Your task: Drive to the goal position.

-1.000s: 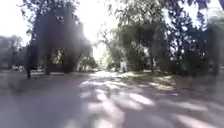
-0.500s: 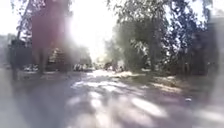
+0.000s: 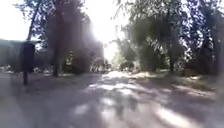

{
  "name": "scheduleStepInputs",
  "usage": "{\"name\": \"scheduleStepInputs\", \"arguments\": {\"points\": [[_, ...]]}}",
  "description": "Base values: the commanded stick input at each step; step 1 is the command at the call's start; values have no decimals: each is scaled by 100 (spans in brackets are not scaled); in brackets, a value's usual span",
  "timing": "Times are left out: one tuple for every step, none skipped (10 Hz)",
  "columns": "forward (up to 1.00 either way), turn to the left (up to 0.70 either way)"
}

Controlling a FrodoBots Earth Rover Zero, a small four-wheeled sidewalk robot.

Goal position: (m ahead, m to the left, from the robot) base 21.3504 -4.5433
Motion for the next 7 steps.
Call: {"name": "scheduleStepInputs", "arguments": {"points": [[100, 40], [100, 40], [100, 40], [100, 40], [100, 22], [100, 0], [100, 0]]}}
